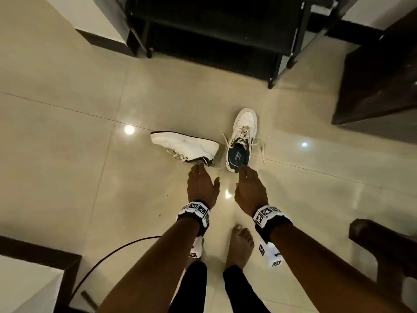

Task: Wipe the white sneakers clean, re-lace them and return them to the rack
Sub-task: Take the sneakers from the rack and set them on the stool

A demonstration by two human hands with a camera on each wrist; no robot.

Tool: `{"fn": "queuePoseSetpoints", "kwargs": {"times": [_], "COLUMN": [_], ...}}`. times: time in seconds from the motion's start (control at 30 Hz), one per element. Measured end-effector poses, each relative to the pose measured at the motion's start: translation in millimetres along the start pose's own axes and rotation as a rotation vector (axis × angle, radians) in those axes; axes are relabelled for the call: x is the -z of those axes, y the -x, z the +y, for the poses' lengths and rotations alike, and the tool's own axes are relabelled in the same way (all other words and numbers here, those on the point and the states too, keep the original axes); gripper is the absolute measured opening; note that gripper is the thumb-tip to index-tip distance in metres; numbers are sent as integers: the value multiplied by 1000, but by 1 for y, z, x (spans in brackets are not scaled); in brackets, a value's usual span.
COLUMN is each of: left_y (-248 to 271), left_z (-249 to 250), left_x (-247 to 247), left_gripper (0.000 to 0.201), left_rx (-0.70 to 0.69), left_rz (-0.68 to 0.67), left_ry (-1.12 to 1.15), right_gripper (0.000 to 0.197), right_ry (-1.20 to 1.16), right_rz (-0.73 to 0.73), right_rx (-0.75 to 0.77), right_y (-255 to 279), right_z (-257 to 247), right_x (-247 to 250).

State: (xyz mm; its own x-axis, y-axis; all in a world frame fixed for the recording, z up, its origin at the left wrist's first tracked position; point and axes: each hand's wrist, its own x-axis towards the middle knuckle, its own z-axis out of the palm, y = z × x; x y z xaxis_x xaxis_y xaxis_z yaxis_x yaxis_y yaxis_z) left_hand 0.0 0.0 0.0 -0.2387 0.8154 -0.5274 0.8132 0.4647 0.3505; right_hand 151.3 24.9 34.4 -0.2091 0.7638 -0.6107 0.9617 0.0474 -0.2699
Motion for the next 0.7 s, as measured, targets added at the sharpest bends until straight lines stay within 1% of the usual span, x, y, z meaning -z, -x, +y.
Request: {"fn": "queuePoseSetpoints", "kwargs": {"times": [0.13, 0.23, 0.3, 0.37, 0.4, 0.47, 0.57, 0.63, 0.7], "left_y": [-40, -62, -78, -93, -100, -111, -116, -114, -110], "left_z": [-14, -17, -20, -22, -23, -25, -27, -25, -23], "left_x": [-52, -79, -95, -103, -105, -109, -112, -113, -104], "left_gripper": [76, 77, 70, 61, 55, 45, 44, 45, 48], "left_rx": [207, 309, 352, 376, 385, 381, 406, 408, 422], "left_rz": [-29, 29, 89, 154, 195, 251, 279, 277, 261], "left_ry": [156, 286, 389, 481, 534, 618, 671, 644, 596], "right_gripper": [74, 76, 81, 90, 90, 78, 63, 62, 65], "right_ry": [55, 125, 172, 206, 236, 296, 380, 382, 377], "right_rz": [8, -15, -68, -89, -81, -53, 8, 48, 16], "right_rx": [15, -26, -64, -77, -65, -40, 3, 1, -14], "right_y": [-54, -81, -91, -98, -103, -109, -114, -110, -105], "right_z": [14, 22, 26, 30, 32, 34, 36, 36, 34], "right_x": [-36, -56, -67, -79, -85, -90, -90, -87, -81]}}
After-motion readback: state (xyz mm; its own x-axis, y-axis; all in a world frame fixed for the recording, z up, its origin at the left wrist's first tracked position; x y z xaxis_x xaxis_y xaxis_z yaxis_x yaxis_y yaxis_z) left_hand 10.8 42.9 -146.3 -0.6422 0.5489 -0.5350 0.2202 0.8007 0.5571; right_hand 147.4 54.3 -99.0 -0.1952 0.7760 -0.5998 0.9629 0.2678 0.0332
